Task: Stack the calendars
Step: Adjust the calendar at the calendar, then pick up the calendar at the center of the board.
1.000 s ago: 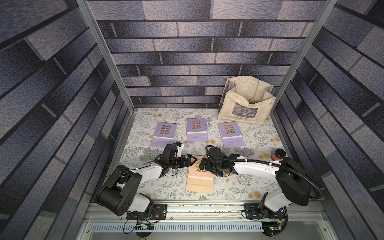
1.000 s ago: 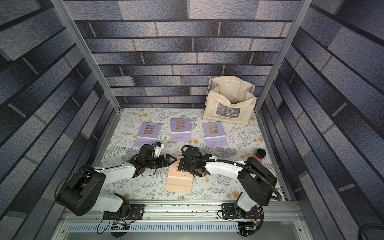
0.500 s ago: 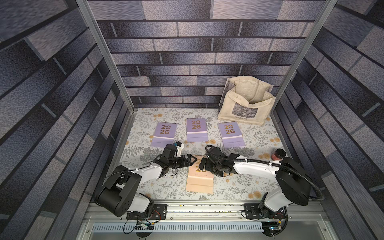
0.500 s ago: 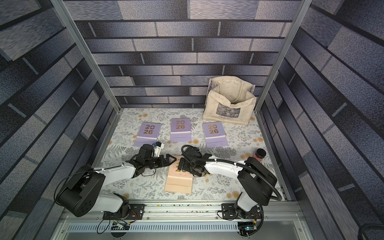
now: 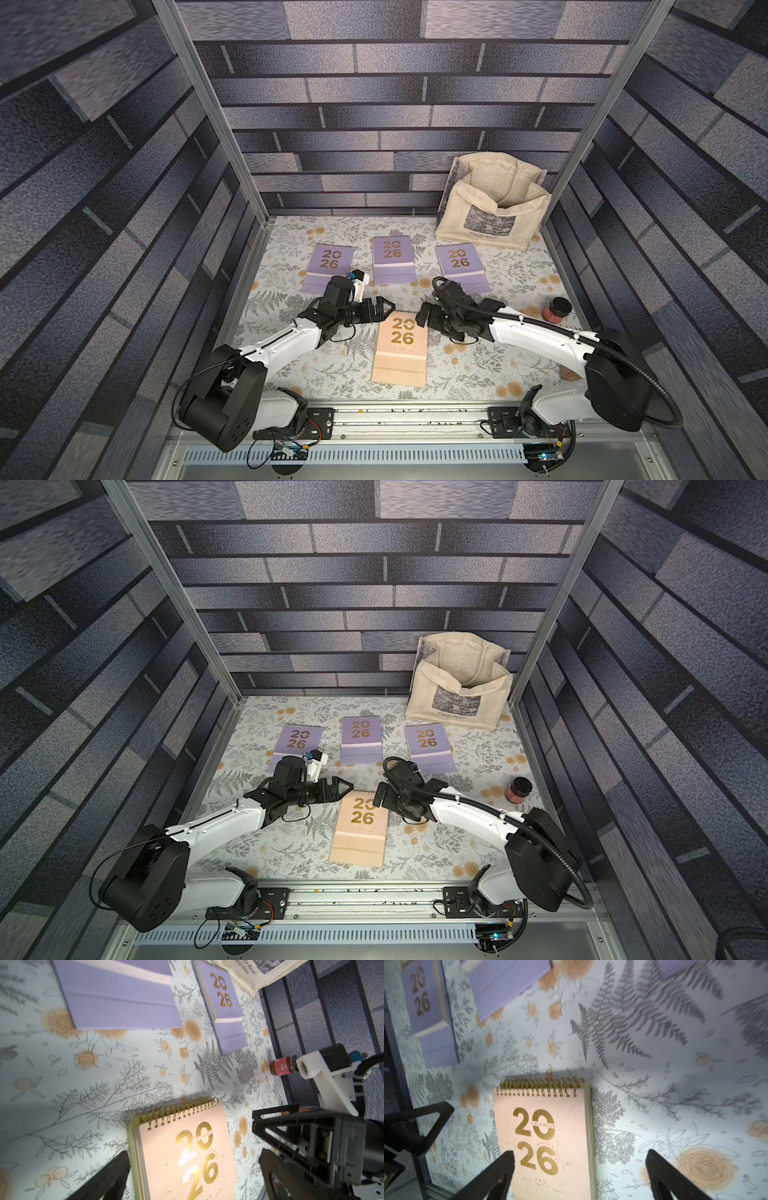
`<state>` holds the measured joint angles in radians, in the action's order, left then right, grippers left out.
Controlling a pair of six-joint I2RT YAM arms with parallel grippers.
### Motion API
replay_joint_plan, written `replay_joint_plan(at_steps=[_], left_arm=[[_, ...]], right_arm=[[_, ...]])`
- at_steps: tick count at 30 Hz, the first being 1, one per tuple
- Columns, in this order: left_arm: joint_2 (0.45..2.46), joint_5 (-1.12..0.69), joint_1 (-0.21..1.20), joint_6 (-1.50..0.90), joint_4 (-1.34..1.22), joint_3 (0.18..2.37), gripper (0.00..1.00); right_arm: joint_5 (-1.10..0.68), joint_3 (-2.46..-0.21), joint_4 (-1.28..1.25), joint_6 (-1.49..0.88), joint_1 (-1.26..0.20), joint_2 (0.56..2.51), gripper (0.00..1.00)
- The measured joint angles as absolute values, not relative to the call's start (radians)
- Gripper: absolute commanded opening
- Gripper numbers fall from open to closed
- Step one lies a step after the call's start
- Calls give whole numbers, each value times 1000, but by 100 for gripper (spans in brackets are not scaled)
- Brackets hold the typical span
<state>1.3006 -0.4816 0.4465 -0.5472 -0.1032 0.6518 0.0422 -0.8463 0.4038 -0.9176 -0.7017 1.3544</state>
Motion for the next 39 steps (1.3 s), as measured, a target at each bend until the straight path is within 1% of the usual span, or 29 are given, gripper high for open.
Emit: replay_joint_plan(at_steps=[3, 7, 11, 17, 23, 28, 32, 35, 39], left_arm=[[1302, -458, 443, -519, -63, 727, 100], [1332, -425, 447, -487, -22, 821, 100], [1382, -355, 479, -443, 20, 907, 100], [1470, -299, 503, -414, 40, 1021, 100], [1562, -286, 503, -384, 68, 1143, 100], [1598, -287, 502, -363, 87, 1191, 100], [1616, -291, 495, -361, 90, 1200, 100], [1633, -291, 494, -362, 83, 1200, 100], [1649, -295, 489, -364, 27, 1193, 100]], right_arm=[[27, -849, 418, -839, -565, 1319, 100], [-17, -883, 441, -734, -390, 1346, 100], [-59, -963, 441, -642, -257, 1442, 100], [-109, -1118, 429, -543, -135, 1637, 100], [-160, -1288, 418, -480, -53, 1814, 100], [-167, -1432, 421, -439, -28, 1953, 99], [-171, -1502, 426, -423, -28, 2039, 99], [-183, -1536, 431, -416, -28, 2109, 96], [-217, -1565, 430, -405, -28, 2128, 91]])
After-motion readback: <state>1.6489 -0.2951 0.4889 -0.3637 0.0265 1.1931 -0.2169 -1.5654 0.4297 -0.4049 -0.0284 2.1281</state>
